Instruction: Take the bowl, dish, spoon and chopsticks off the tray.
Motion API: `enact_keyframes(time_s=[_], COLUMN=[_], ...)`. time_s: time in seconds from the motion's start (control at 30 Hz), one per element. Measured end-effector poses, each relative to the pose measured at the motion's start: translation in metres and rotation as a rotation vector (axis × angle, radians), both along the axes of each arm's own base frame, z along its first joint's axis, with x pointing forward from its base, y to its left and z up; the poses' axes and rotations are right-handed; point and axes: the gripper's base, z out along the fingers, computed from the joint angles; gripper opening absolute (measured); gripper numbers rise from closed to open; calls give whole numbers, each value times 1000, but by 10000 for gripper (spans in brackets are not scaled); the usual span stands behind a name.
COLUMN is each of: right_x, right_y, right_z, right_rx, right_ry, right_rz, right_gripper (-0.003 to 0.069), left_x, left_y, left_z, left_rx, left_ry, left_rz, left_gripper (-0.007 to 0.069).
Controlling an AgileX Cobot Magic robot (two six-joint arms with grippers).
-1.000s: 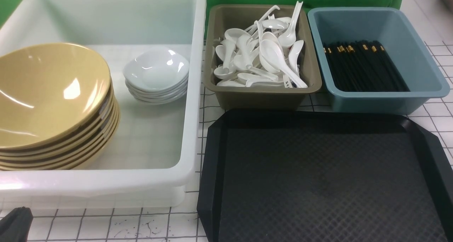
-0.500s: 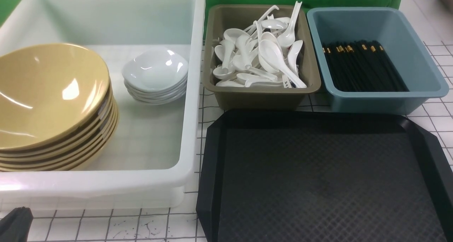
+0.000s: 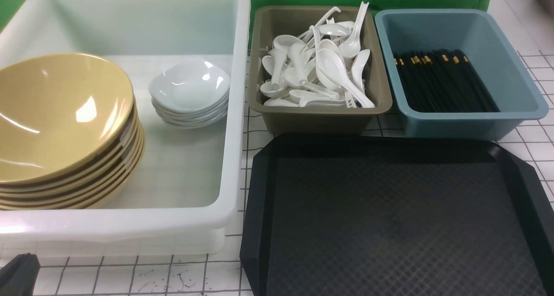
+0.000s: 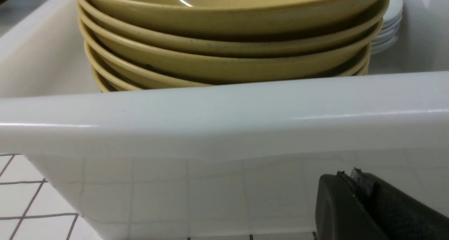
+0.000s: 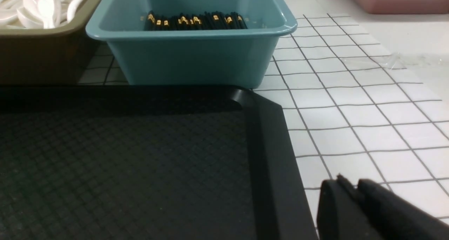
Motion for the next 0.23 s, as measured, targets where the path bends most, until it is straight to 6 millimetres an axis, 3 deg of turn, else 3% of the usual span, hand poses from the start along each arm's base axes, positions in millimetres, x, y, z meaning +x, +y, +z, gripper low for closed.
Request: enact_keyframes(time_s=[0.23], right_x=[0], right_y=[0], right_z=[0], right_rx=[0], right_ry=[0], right_rz=[0], right_gripper=[121], left_x=[0], left_y=[0], left_z=[0], left_rx=[0], left_ry=[0], left_rz=[0], left_gripper=[-12])
